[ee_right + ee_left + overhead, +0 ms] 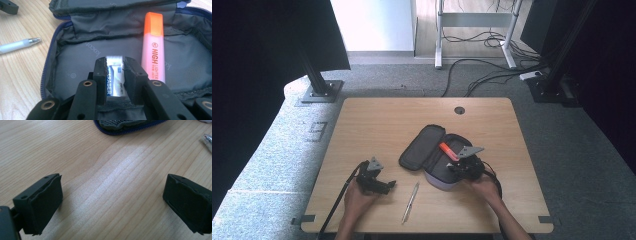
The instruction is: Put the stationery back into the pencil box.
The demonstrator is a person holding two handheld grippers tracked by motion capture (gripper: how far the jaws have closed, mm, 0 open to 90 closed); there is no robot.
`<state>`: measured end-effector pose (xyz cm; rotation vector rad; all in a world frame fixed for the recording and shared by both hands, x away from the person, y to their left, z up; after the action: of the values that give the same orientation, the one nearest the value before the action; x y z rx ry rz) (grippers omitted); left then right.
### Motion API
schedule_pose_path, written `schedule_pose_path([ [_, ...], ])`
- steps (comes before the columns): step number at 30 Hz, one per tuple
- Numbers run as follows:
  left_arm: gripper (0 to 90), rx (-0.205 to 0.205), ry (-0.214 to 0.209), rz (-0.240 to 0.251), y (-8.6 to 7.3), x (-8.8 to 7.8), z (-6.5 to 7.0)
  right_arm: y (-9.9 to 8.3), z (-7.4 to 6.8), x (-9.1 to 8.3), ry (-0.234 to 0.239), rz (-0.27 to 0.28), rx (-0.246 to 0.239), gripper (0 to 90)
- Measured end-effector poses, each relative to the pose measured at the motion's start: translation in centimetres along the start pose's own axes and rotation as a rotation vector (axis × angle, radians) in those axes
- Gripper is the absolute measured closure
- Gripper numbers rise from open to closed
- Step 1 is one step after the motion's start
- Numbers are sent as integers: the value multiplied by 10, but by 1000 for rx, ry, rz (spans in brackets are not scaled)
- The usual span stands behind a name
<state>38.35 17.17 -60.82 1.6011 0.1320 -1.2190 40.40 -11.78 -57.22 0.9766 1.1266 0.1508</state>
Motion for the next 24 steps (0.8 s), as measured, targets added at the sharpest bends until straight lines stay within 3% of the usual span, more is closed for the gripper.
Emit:
schedule_pose_path([
  [11, 26, 0, 0, 0, 0, 0, 0, 2, 8, -12, -24, 24, 21, 623],
  [24, 18, 2, 2, -3, 0, 0, 0, 3, 5, -23, -36, 28, 24, 366],
])
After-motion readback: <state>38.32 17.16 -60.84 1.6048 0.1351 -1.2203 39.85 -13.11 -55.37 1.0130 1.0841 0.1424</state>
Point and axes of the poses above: each handheld gripper's, and its own axes: x roughly forward along the jaws, y roughly out of its top, z roughly to its right, the point moved 8 cm from there along x, roughly forward along the jaws, and after that the axes turned 7 degrees about -x, right-handed, at the moved point
